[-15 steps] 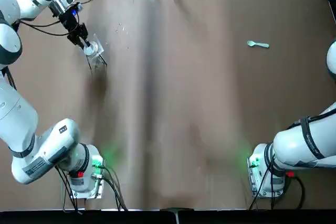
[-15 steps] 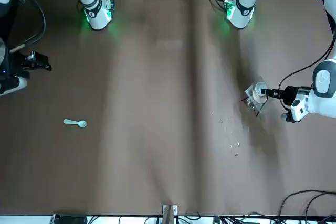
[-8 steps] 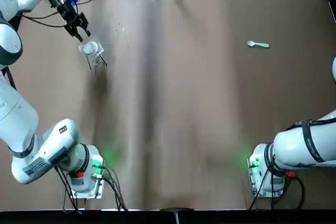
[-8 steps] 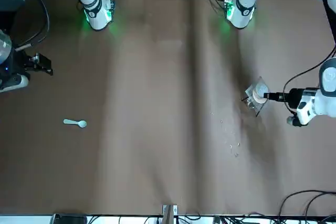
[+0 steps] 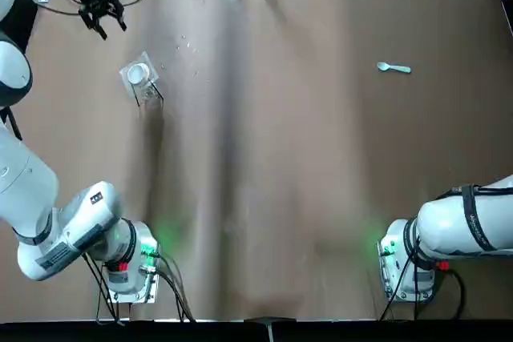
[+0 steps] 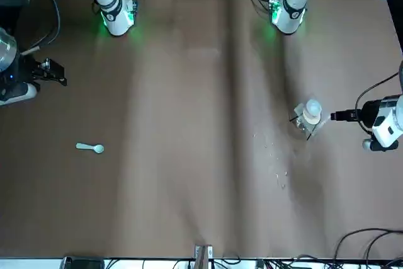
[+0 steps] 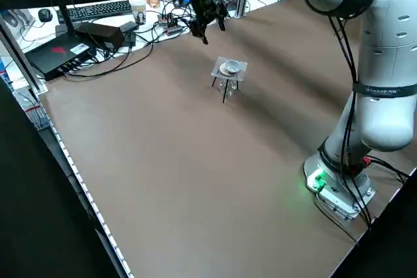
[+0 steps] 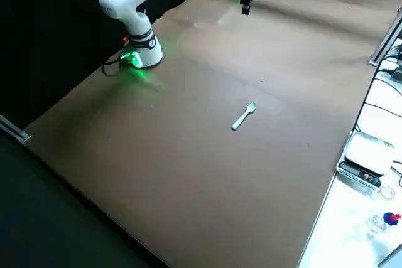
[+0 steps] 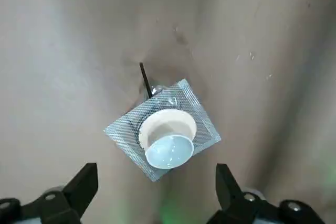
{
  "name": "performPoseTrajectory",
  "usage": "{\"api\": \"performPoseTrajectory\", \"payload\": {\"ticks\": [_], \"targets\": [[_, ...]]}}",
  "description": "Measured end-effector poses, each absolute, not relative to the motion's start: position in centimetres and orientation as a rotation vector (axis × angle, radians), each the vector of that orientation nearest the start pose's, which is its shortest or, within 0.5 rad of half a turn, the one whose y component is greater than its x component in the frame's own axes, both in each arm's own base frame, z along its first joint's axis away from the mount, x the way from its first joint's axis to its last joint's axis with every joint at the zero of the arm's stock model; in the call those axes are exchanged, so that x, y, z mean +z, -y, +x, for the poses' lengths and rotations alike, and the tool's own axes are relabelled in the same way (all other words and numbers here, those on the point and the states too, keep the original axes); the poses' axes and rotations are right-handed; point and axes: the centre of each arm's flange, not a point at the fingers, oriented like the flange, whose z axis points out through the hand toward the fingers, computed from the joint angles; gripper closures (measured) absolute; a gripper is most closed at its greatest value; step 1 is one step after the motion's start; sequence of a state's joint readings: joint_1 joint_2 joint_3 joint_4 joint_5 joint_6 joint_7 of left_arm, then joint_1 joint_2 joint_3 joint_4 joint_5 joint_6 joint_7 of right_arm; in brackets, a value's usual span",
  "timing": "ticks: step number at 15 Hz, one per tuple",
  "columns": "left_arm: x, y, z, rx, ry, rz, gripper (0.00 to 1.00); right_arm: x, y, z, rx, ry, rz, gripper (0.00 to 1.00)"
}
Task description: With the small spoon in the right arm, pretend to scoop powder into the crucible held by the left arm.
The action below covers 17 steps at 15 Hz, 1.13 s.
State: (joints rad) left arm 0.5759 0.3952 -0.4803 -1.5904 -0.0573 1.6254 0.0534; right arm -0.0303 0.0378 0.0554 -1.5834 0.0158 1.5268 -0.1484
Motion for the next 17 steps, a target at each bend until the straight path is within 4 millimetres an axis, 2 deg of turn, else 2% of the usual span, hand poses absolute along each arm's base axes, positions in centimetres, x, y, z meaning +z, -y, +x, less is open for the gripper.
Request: {"api": "performPoseTrajectory", "payload": {"ticks": [2,3,5,7,10,11,13,17], "targets": [[43.4,-6.9,62.3,0.437,0.117,-3.326,0.00,59.4,-1.5,56.0,0.136,0.270,-3.103,0.00],[46.2,-4.9,62.6,0.360,0.140,-3.286,0.00,59.4,-1.5,56.1,0.121,0.270,-3.104,0.00],[49.8,-2.7,62.4,0.254,0.135,-3.221,0.00,59.4,-1.5,56.1,0.120,0.270,-3.104,0.00],[53.9,-0.6,61.5,0.141,0.134,-3.157,0.00,59.3,-1.5,56.1,0.124,0.270,-3.103,0.00],[59.5,1.4,59.0,0.020,0.142,-3.118,0.00,58.9,-1.6,55.7,0.123,0.270,-3.104,0.00],[60.6,2.1,58.2,0.004,0.148,-3.117,0.00,58.8,-1.6,55.4,0.124,0.270,-3.104,0.00],[61.3,3.3,56.9,0.000,0.124,-3.112,0.00,58.8,-1.6,55.0,0.125,0.270,-3.105,0.00],[60.1,4.2,56.2,0.045,0.077,-3.103,0.00,58.9,-1.6,54.9,0.119,0.270,-3.106,0.00]]}}
